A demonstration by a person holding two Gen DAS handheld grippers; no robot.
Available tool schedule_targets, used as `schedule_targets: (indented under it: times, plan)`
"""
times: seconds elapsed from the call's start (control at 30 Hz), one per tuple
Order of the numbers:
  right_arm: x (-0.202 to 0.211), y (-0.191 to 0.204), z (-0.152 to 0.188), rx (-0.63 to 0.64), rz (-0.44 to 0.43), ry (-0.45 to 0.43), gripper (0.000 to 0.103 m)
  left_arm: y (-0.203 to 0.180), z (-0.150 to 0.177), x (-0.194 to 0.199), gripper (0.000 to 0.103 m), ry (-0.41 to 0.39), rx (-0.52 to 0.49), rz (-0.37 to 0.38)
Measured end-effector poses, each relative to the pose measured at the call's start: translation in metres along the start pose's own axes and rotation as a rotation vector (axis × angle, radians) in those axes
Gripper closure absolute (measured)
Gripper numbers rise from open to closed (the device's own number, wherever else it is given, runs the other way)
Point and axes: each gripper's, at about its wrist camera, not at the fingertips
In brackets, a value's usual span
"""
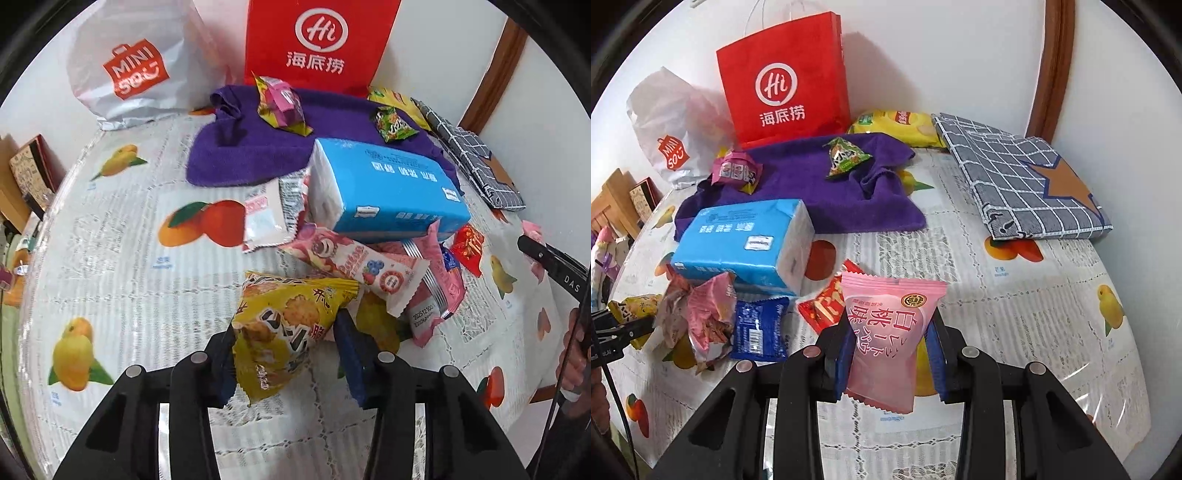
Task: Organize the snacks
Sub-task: 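Carry the pink packet and yellow bag over onto the purple towel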
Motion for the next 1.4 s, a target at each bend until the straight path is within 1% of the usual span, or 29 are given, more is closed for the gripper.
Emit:
schedule_targets:
  times: [0.13,0.3,0.4,0.73,0.97,1.27,1.4]
  plan:
    - [0.006,0.008,-0.001,0.015,-0.009,-0.013,0.067,0.002,0.002,0.017,0.059,-0.031,0.009,0.039]
    - [0.012,0.018,-0.005,0.032,-0.023,-0.026,0.067,-0.002,-0.002,0.032,0.059,-0.065,-0.003,0.026]
    - [0.016,0.022,-0.008,0.041,-0.029,-0.037,0.067,-0.003,-0.007,0.037,0.059,-0.072,-0.008,0.020]
    - [0.024,0.036,-0.034,0.057,-0.058,-0.077,0.067,-0.009,-0.037,0.055,0.059,-0.125,-0.029,0.013]
    - [0.018,0.048,-0.061,0.068,-0.074,-0.101,0.067,-0.004,-0.070,0.057,0.059,-0.152,-0.031,-0.021]
    - [-0.006,0.063,-0.100,0.070,-0.079,-0.117,0.067,0.002,-0.127,0.061,0.059,-0.198,-0.065,-0.036]
    - [-0.020,0.069,-0.117,0.077,-0.072,-0.123,0.067,0.006,-0.149,0.057,0.059,-0.210,-0.063,-0.032]
Point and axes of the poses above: each gripper's, at about its wrist camera, not at the fingertips, and x roughly against the way its jaws point, y to its left, z to its underside, and after that the axes turned 9 degrees about -x, right-handed
